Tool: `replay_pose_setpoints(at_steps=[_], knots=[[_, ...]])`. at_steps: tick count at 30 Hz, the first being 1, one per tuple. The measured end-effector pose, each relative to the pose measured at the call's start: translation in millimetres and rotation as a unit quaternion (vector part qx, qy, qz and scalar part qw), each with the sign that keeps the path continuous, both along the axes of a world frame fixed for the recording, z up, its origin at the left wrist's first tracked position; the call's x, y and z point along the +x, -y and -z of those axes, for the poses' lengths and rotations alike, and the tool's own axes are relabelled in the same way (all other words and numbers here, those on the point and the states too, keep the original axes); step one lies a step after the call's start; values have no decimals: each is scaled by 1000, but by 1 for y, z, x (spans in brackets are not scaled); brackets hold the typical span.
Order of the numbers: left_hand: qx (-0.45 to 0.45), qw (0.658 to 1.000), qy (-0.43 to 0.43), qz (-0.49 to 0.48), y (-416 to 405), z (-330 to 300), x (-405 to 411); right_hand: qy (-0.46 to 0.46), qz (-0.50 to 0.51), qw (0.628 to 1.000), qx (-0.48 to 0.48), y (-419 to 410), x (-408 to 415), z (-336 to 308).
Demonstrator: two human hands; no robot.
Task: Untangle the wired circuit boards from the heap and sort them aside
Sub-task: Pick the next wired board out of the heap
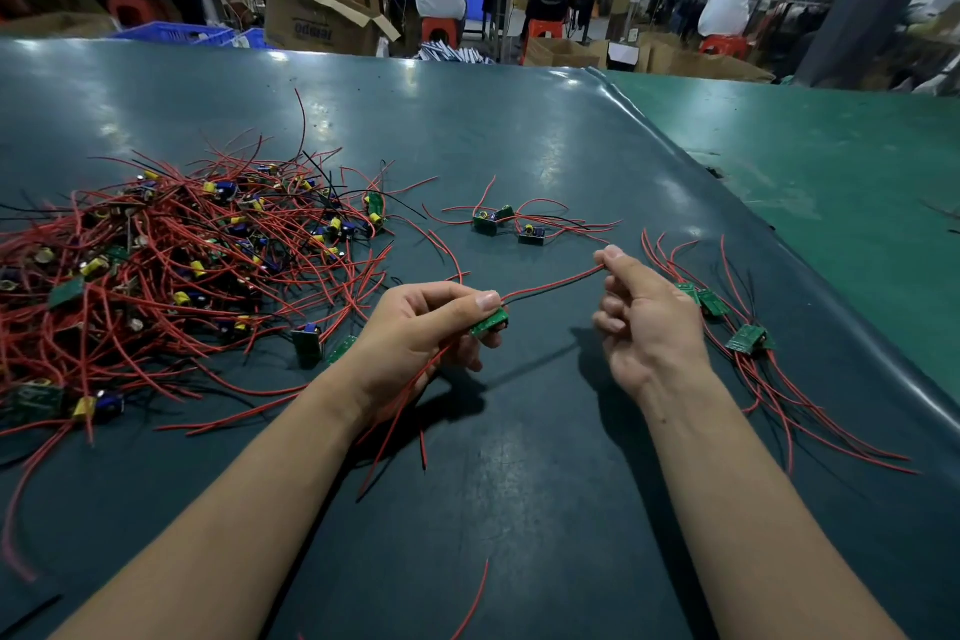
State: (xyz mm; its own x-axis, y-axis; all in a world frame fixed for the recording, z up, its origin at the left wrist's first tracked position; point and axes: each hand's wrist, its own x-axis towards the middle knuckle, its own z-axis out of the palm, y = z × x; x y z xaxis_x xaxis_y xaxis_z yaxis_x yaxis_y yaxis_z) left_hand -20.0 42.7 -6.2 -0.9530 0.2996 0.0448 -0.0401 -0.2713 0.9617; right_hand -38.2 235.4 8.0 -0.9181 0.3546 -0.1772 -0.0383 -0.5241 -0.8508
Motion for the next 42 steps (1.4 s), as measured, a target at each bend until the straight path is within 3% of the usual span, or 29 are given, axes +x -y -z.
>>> replay_pose_setpoints(at_steps=[5,9,14,21,25,27,29,32,36,40,42], knots=[[28,999,-9,-45,-1,0,-3,13,31,999,-2,3,1,2],[64,992,-2,-107,-2,-2,-7,42,-109,987,108,18,8,4],[79,989,-1,-127,0,-3,-7,-3,-274,935,226,25,20,1],[14,994,-32,-105,-1,5,-4,-9,-413,888,203,28,27,0],[-13,997,-18,-67,-1,3,-4,-36,-364,903,227,30,27,1],[9,998,-11,-57,4,0,-6,-60,-277,937,203,30,24,-2],[-68,991,-65,-95,9,1,-8,-89,-170,965,176,24,20,-8],[-238,918,-202,-244,14,5,-13,-125,-26,981,143,13,17,-15],[-236,882,-241,-328,13,5,-13,-137,196,971,-5,0,14,-17],[-293,845,-299,-331,14,6,-9,-18,164,967,-193,-7,14,-7],[-385,773,-340,-372,17,6,-8,21,129,972,-192,-4,13,-3]])
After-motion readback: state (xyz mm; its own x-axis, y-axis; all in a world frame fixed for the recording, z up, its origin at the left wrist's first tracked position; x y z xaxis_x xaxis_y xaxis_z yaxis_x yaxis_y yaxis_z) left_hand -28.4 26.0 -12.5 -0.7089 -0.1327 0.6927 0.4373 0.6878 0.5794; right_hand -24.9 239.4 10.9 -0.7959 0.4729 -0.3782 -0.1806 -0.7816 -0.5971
